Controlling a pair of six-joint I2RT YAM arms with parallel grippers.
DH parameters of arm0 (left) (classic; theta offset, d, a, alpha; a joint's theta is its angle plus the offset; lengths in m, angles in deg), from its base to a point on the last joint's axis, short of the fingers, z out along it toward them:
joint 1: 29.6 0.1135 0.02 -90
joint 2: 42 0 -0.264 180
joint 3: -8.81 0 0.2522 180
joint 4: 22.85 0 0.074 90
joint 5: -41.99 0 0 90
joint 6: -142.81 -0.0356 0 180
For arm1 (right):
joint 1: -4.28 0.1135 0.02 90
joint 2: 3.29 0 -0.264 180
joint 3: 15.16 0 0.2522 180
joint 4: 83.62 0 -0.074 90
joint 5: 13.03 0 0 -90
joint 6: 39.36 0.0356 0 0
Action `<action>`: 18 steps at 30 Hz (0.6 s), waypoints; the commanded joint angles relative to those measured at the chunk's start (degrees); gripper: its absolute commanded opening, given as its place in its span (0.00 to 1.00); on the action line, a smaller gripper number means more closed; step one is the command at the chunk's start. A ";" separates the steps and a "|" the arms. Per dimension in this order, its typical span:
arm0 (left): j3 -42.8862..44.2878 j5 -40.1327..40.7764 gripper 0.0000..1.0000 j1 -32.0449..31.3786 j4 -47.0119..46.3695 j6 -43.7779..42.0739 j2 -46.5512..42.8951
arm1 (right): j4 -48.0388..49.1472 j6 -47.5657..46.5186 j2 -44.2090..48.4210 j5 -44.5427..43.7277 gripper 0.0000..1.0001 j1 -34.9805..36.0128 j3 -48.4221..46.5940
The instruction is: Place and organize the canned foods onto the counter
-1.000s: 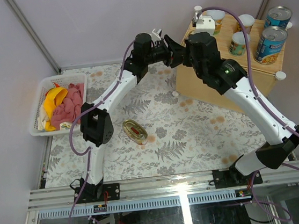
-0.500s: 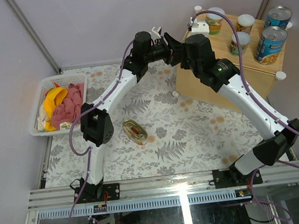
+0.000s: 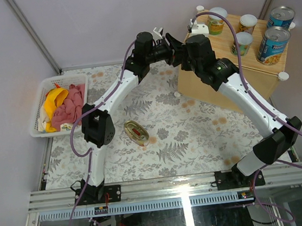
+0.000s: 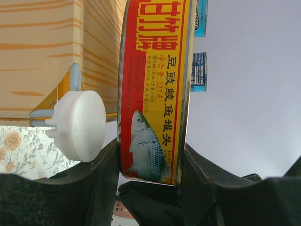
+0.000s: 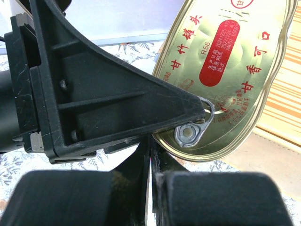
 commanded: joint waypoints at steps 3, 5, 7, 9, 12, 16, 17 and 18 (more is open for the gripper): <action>2.19 -3.58 0.48 0.31 -5.06 0.87 -1.03 | 3.57 -0.65 0.77 -1.78 0.00 -2.08 -0.71; 1.96 -3.62 0.51 0.39 -5.37 1.04 -1.11 | 3.38 -0.75 1.05 -1.79 0.00 -2.07 -0.70; 1.68 -3.76 0.53 0.40 -5.53 1.14 -1.14 | 3.19 -0.86 1.26 -1.76 0.00 -2.11 -0.70; 1.33 -3.67 0.56 0.48 -5.68 1.12 -1.30 | 2.99 -0.96 1.52 -1.82 0.00 -2.04 -0.57; 0.64 -3.42 0.59 0.64 -5.82 1.02 -1.77 | 2.83 -1.20 1.86 -2.09 0.00 -2.07 -0.04; -0.47 -3.33 0.60 0.75 -5.85 0.83 -2.37 | 2.31 -1.34 2.17 -1.72 0.00 -2.08 0.47; -0.91 -3.09 0.60 0.78 -5.97 0.83 -2.61 | 2.26 -1.40 2.38 -1.39 0.00 -2.04 0.67; -1.39 -2.98 0.59 0.86 -6.09 0.91 -2.83 | 2.18 -1.45 2.65 -1.15 0.00 -2.09 0.95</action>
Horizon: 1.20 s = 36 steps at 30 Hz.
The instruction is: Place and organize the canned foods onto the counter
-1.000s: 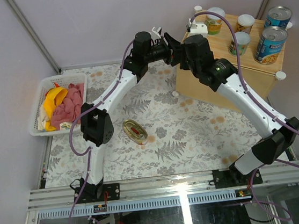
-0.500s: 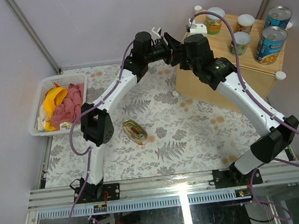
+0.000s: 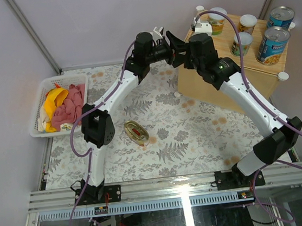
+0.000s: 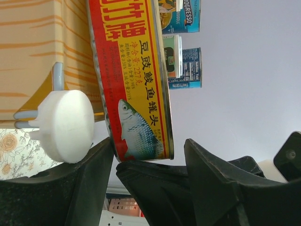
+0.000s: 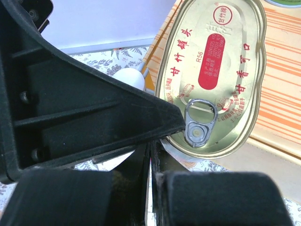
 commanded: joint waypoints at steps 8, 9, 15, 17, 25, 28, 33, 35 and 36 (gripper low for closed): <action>-5.14 -0.09 0.44 1.53 -5.52 1.14 -4.89 | 0.45 -2.07 5.55 0.45 0.00 -0.49 1.87; -5.85 0.25 0.43 1.63 -5.91 1.30 -5.18 | 0.26 -2.21 5.75 0.35 0.00 -0.46 1.87; -6.77 1.29 0.50 2.00 -7.91 2.08 -5.81 | -0.25 -2.60 6.29 0.05 0.00 -0.49 3.02; -5.90 0.75 0.52 2.00 -8.03 2.12 -5.31 | -0.02 -3.11 5.83 -0.29 0.00 -0.44 2.95; -5.08 -0.51 0.59 2.00 -8.50 2.19 -4.69 | 1.23 -3.34 2.80 0.01 0.00 -0.55 2.16; -5.65 -0.69 0.59 2.11 -8.56 2.09 -5.01 | 1.75 -3.28 1.75 0.30 0.00 -0.81 0.43; -8.82 -0.65 0.61 2.18 -9.46 1.91 -6.69 | 3.16 -3.87 0.92 0.05 0.00 -1.04 0.13; -10.09 -0.40 0.62 2.18 -9.83 1.90 -7.23 | 3.50 -4.17 0.53 0.05 0.00 -1.29 -0.32; -10.83 -0.25 0.62 2.22 -10.05 1.98 -7.50 | 3.51 -4.25 0.23 0.07 0.00 -1.38 -0.59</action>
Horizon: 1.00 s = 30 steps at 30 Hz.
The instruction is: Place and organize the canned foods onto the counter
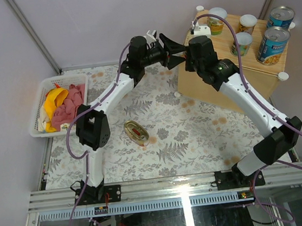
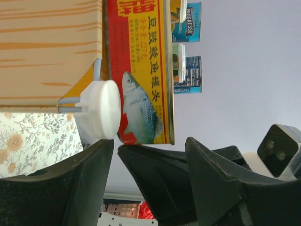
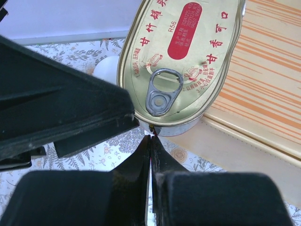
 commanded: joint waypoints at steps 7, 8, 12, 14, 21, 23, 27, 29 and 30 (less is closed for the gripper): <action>-4.83 -0.86 0.64 0.51 -4.60 -0.23 -5.35 | 4.42 -1.82 -1.44 0.43 0.00 -1.51 -4.41; -5.21 -0.70 0.64 0.52 -4.62 -0.24 -5.61 | 4.27 -1.85 -1.68 0.42 0.00 -1.52 -4.71; -5.71 -0.06 0.64 0.61 -4.62 -0.38 -6.25 | 4.48 -1.89 -2.28 0.63 0.00 -1.74 -5.10; -5.90 0.27 0.64 0.62 -4.49 -0.46 -6.50 | 4.54 -1.85 -2.55 0.80 0.00 -1.83 -5.19; -7.28 2.29 0.65 0.67 -3.76 -0.97 -8.16 | 4.74 -1.86 -3.22 0.99 0.00 -2.42 -5.51; -7.84 2.73 0.65 0.69 -3.47 -1.26 -8.77 | 4.76 -1.89 -3.43 1.30 0.00 -2.62 -5.58; -8.85 3.64 0.65 0.82 -2.90 -1.72 -9.67 | 4.92 -1.92 -3.78 1.32 0.00 -2.78 -5.86; -9.79 4.19 0.65 1.00 -2.95 -1.73 -10.28 | 4.74 -1.88 -4.12 1.46 0.00 -2.79 -6.21; -10.27 4.50 0.65 1.10 -2.96 -1.73 -10.63 | 4.74 -1.87 -4.25 1.61 0.00 -2.88 -6.33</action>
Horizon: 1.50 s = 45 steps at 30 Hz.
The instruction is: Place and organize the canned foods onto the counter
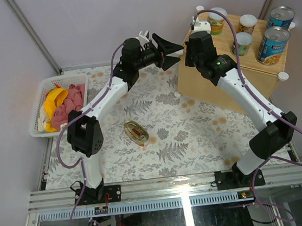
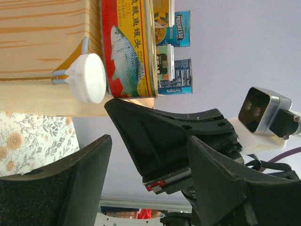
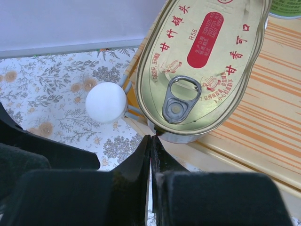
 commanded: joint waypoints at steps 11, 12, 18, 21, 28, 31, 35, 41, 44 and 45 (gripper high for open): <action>-7.67 4.73 0.66 2.08 -1.78 -1.50 -6.87 | 2.91 -1.17 -2.03 1.73 0.00 -0.63 -4.44; -8.52 5.25 0.66 2.21 -1.14 -1.87 -7.42 | 2.87 -1.22 -1.93 1.97 0.00 -0.68 -4.52; -16.25 12.00 0.67 3.86 2.53 -3.89 -13.50 | 5.00 -0.75 0.74 8.81 0.01 -0.58 -2.55; -22.06 16.51 0.68 4.97 4.07 -4.41 -17.69 | 4.74 -1.05 1.67 12.79 0.08 -0.07 -1.57; -35.06 24.15 0.70 7.65 7.71 -6.76 -27.41 | 3.43 -4.68 2.32 16.15 0.28 6.23 0.42; -40.59 26.49 0.72 9.17 9.05 -6.88 -31.33 | 2.87 -5.65 2.72 16.27 0.40 9.88 1.83; -48.05 30.16 0.74 10.45 11.32 -6.82 -36.64 | 2.46 -6.00 3.44 16.66 0.60 14.37 5.63; -57.24 34.32 0.77 12.02 14.11 -4.72 -44.01 | 7.03 -6.83 5.60 16.79 0.77 21.47 16.13; -61.03 36.05 0.79 12.67 15.11 -3.44 -46.98 | 11.63 -6.51 6.91 16.71 0.82 24.36 23.51; -62.01 36.62 0.79 12.85 15.48 -3.08 -48.09 | 12.74 -6.19 7.07 16.56 0.83 25.08 25.10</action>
